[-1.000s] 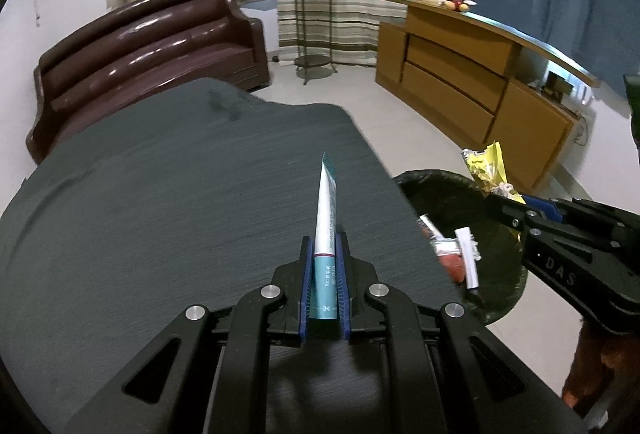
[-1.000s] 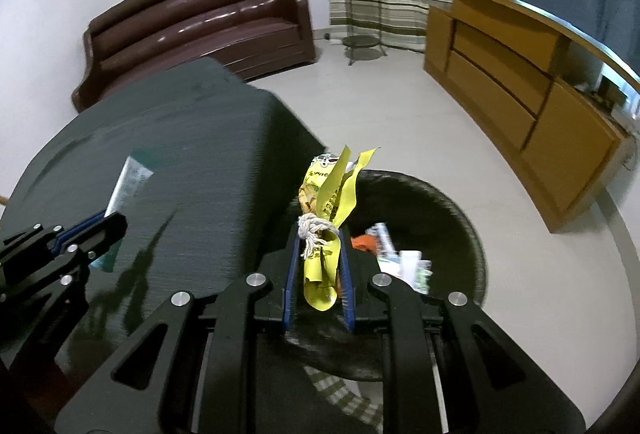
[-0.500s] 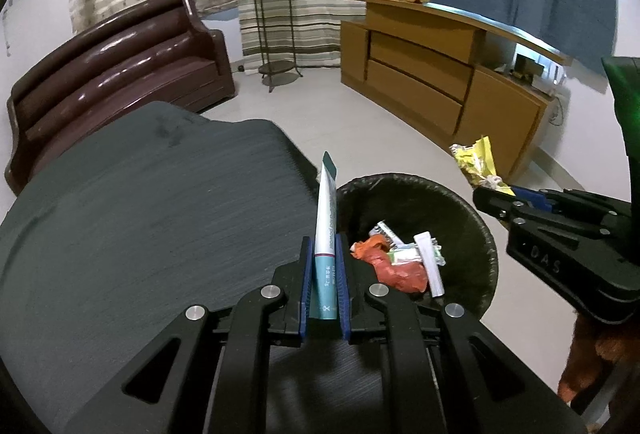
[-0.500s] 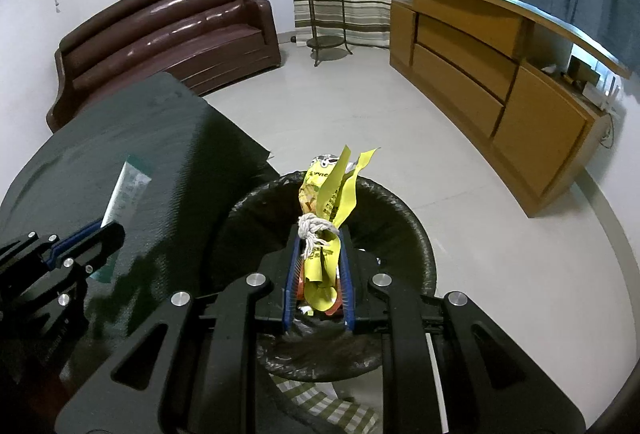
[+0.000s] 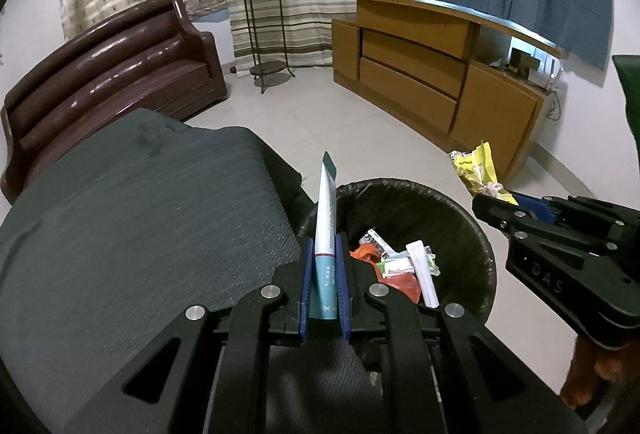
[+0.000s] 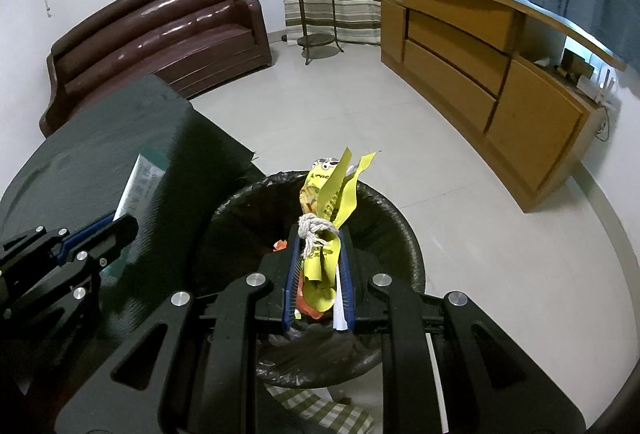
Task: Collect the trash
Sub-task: 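Open both tools over the black bin to drop the tube and wrapper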
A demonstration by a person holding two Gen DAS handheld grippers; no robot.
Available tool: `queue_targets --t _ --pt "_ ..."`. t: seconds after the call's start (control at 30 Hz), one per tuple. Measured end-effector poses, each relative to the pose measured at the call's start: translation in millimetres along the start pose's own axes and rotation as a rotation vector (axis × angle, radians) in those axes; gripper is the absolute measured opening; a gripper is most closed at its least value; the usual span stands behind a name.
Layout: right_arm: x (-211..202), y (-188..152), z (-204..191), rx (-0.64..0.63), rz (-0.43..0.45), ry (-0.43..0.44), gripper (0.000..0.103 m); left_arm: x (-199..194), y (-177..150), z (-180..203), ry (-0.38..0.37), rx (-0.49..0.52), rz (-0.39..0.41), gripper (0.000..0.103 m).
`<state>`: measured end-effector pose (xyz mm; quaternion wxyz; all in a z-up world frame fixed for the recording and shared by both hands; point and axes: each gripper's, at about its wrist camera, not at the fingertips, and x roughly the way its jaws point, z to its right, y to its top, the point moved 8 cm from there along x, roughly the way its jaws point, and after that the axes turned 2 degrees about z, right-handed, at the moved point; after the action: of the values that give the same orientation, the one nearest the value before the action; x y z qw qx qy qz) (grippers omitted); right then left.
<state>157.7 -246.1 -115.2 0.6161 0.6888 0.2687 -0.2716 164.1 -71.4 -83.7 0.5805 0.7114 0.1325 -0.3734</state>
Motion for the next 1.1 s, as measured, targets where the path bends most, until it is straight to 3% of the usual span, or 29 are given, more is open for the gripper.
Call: queue_targets --t 0.33,0.43,0.57,0.7,0.97,1.1 --pt "9 4 12 0.025 0.002 -0.006 0.018 14 10 12 -0.012 0.018 0.003 0.012" --pt "14 2 17 0.042 -0.008 -0.003 0.027 17 11 14 -0.008 0.021 0.004 0.015" --pt "17 -1 23 0.059 -0.015 -0.011 0.036 19 9 13 -0.003 0.02 -0.001 0.035" --pt "18 0 28 0.07 -0.015 -0.018 0.039 19 9 13 0.002 0.018 -0.005 0.046" --pt "17 1 34 0.088 -0.002 -0.032 0.051 18 14 11 0.012 0.008 0.008 0.057" --pt "14 3 34 0.093 0.014 -0.037 0.066 15 14 8 0.017 0.004 0.018 0.065"
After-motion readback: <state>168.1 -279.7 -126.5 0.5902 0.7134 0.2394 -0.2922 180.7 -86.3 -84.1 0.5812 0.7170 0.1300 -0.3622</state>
